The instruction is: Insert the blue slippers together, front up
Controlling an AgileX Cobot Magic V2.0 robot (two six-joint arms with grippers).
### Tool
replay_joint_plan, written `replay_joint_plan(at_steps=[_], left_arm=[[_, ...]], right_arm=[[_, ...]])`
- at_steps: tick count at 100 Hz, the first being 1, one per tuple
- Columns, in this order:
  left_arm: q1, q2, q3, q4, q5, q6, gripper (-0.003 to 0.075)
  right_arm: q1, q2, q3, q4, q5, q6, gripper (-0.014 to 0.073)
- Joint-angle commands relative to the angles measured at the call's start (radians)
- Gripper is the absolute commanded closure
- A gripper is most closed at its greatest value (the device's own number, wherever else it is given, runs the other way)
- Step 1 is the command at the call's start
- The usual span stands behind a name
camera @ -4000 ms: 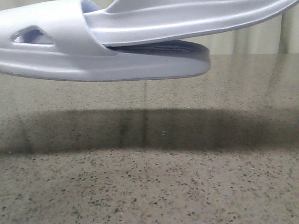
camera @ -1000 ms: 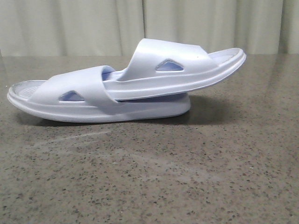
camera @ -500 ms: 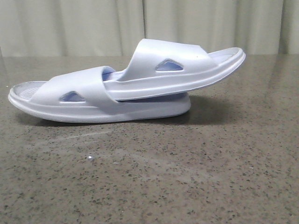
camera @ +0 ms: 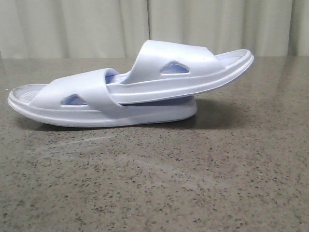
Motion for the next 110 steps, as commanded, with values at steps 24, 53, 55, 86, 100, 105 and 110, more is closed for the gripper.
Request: replay_joint_plan(at_steps=[24, 53, 55, 86, 100, 105, 110], left_arm=[[-0.007, 0.008, -0.026, -0.016, -0.001, -0.004, 0.0381], [-0.007, 0.008, -0.026, -0.016, -0.001, -0.004, 0.0704], [-0.007, 0.008, -0.026, -0.016, -0.001, -0.004, 0.0704], [-0.007, 0.008, -0.026, -0.016, -0.001, -0.004, 0.0704], [-0.007, 0.008, -0.026, -0.016, -0.001, -0.004, 0.0704], [-0.007, 0.008, -0.026, -0.016, -0.001, -0.004, 0.0704], [-0.007, 0.008, -0.026, -0.016, -0.001, -0.004, 0.0704]], right_arm=[[-0.005, 0.011, -0.020, -0.020, -0.072, -0.011, 0.0356], [-0.005, 0.011, -0.020, -0.020, -0.073, -0.011, 0.0701], [-0.005, 0.011, -0.020, -0.020, -0.073, -0.011, 0.0701], [-0.005, 0.011, -0.020, -0.020, -0.073, -0.011, 0.0701], [-0.005, 0.011, -0.020, -0.020, -0.073, -0.011, 0.0701], [-0.005, 0.011, -0.020, -0.020, -0.073, -0.011, 0.0701], [-0.005, 0.011, -0.020, -0.020, -0.073, -0.011, 0.0701]])
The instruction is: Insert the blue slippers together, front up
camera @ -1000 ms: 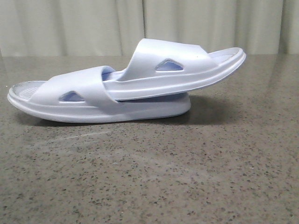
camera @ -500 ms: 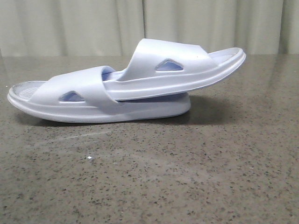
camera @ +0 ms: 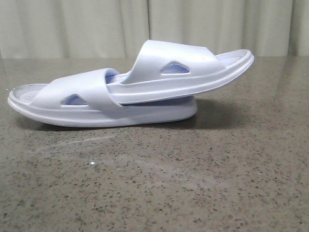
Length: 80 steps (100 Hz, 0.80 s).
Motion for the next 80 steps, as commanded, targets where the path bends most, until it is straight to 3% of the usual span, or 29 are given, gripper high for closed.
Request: replay_joint_plan(at_steps=[1, 41, 54, 65, 80], left_arm=[[-0.007, 0.008, -0.026, -0.019, -0.003, -0.004, 0.0704], [-0.012, 0.008, -0.026, -0.019, -0.008, -0.004, 0.0704], [-0.012, 0.000, -0.026, 0.007, -0.073, -0.004, 0.0704], [-0.027, -0.028, -0.026, 0.211, -0.075, -0.077, 0.0704], [-0.032, -0.071, -0.026, 0.624, -0.073, -0.495, 0.0704]], right_arm=[[-0.005, 0.011, -0.022, -0.020, -0.076, -0.011, 0.0701], [-0.005, 0.011, -0.022, -0.020, -0.076, -0.011, 0.0701], [-0.005, 0.011, -0.022, -0.020, -0.076, -0.011, 0.0701], [-0.005, 0.011, -0.022, -0.020, -0.076, -0.011, 0.0701], [-0.005, 0.011, -0.022, -0.020, -0.076, -0.011, 0.0701]])
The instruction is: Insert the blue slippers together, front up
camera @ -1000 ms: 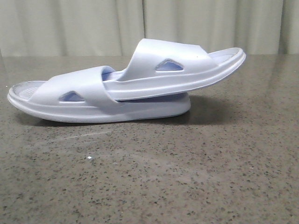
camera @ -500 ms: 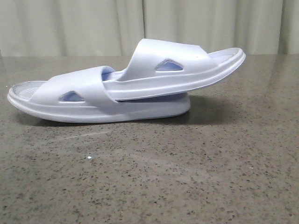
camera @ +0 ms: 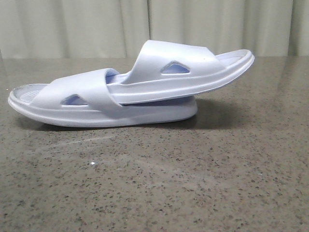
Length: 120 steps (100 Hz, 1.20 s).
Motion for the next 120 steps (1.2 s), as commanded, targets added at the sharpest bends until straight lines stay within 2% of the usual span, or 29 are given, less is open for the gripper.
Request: replay_joint_plan(at_steps=[1, 11, 26, 37, 43, 71, 120], left_arm=[[-0.010, -0.012, -0.026, 0.251, -0.023, -0.251, 0.0704], [-0.010, -0.039, -0.016, 0.518, -0.023, -0.490, 0.0704], [-0.010, -0.094, 0.050, 0.927, -0.084, -0.960, 0.0704], [-0.010, -0.135, 0.124, 1.108, -0.190, -1.174, 0.0704], [-0.010, -0.147, 0.152, 1.151, -0.229, -1.204, 0.0704], [-0.010, -0.153, 0.236, 1.151, -0.264, -1.206, 0.0705], [-0.010, -0.163, 0.236, 1.150, -0.248, -1.206, 0.0704]], right_arm=[[-0.005, 0.011, -0.022, -0.020, -0.076, -0.011, 0.0701], [-0.005, 0.011, -0.022, -0.020, -0.076, -0.011, 0.0701], [-0.005, 0.011, -0.022, -0.020, -0.076, -0.011, 0.0701], [-0.005, 0.011, -0.022, -0.020, -0.076, -0.011, 0.0701], [-0.005, 0.011, -0.022, -0.020, -0.076, -0.011, 0.0701], [-0.005, 0.011, -0.022, -0.020, -0.076, -0.011, 0.0701], [-0.005, 0.011, -0.022, -0.020, -0.076, -0.011, 0.0701]])
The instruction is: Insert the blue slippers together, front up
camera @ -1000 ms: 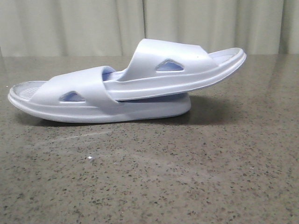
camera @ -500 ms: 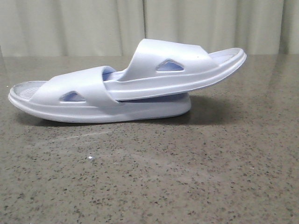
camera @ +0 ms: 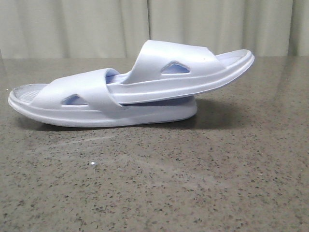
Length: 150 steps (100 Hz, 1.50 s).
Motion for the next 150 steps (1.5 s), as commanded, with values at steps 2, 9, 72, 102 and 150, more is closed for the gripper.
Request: replay_joint_plan(at_steps=[2, 9, 72, 102, 150], left_arm=[[-0.010, 0.007, 0.010, -0.001, -0.081, -0.009, 0.0704], [-0.010, 0.007, 0.010, -0.001, -0.081, -0.009, 0.0704], [-0.010, 0.007, 0.010, -0.001, -0.081, -0.009, 0.0704], [-0.010, 0.007, 0.010, -0.001, -0.081, -0.009, 0.0704], [-0.010, 0.007, 0.010, -0.001, -0.081, -0.009, 0.0704]], right_arm=[[-0.005, 0.011, -0.022, -0.020, -0.076, -0.011, 0.0701], [-0.005, 0.011, -0.022, -0.020, -0.076, -0.011, 0.0701], [-0.005, 0.011, -0.022, -0.020, -0.074, -0.011, 0.0701], [-0.077, 0.011, 0.079, 0.068, -0.119, -0.032, 0.0701], [-0.223, -0.068, 0.304, 0.249, -0.297, -0.146, 0.0701]])
